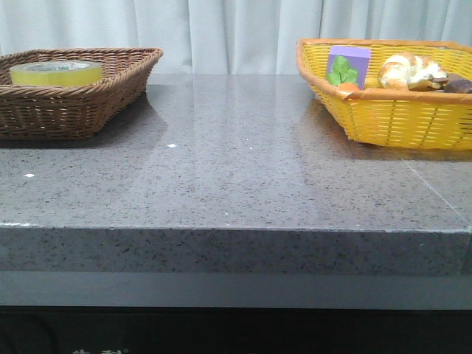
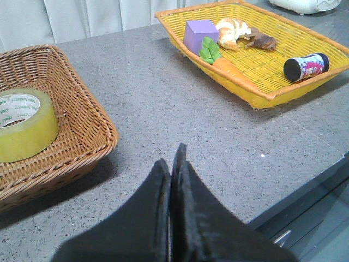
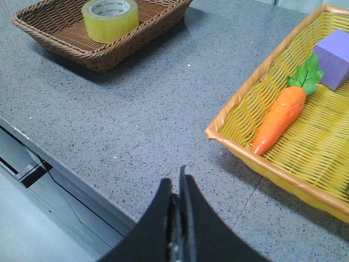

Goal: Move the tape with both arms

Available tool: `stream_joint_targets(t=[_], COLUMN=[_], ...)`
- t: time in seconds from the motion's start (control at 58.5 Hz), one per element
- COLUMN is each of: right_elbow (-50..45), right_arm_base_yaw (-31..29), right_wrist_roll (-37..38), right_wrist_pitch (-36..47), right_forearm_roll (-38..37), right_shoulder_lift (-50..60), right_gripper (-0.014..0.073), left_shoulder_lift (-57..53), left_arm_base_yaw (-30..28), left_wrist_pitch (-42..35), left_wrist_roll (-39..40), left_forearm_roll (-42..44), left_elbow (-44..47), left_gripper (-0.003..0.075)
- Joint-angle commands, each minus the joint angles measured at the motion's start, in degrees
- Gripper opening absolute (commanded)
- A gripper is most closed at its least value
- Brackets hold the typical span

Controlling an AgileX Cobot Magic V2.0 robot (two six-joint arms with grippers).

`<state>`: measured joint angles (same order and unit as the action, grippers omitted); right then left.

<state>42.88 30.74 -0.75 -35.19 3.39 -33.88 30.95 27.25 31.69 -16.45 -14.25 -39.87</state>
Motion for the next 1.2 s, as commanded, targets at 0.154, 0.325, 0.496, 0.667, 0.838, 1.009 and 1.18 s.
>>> stream_joint_targets(t=[0.154, 0.325, 0.496, 0.667, 0.838, 1.009, 1.18], right_elbow=[1.4, 1.4, 1.4, 1.4, 1.4, 1.4, 1.4], right_arm_base_yaw=[-0.2, -0.2, -0.2, -0.2, -0.2, -0.2, -0.2], right_wrist_roll=[-0.1, -0.1, -0.1, -0.1, -0.1, -0.1, -0.1], right_wrist_pitch=[4.0, 4.0, 4.0, 4.1, 4.1, 4.1, 4.1], right_forearm_roll=[0.4, 0.4, 0.4, 0.4, 0.4, 0.4, 0.4], right_shoulder_lift=[0.0, 0.0, 0.0, 0.0, 0.0, 0.0, 0.0], right_gripper=[-0.0116, -0.0116, -0.0116, -0.0116, -0.0116, -0.0116, -0.0116], left_shoulder_lift=[0.0, 0.0, -4.8, -13.9, -20.4, -22.7, -24.8], left_arm_base_yaw=[0.5, 0.5, -1.2, -7.7, -13.6, -14.0, -14.0], left_wrist_pitch=[-4.8, -4.8, -5.8, -11.6, -14.5, -20.6, -27.4], left_wrist_roll=[0.1, 0.1, 0.1, 0.1, 0.1, 0.1, 3.2], left_forearm_roll=[-1.1, -1.1, -0.1, 1.5, 1.5, 0.8, 0.6], left_elbow=[-1.6, -1.6, 2.0, 10.3, 18.7, 25.4, 30.7], left_gripper=[-0.0020, -0.0020, -0.0020, -0.0020, -0.0020, -0.0020, -0.0020])
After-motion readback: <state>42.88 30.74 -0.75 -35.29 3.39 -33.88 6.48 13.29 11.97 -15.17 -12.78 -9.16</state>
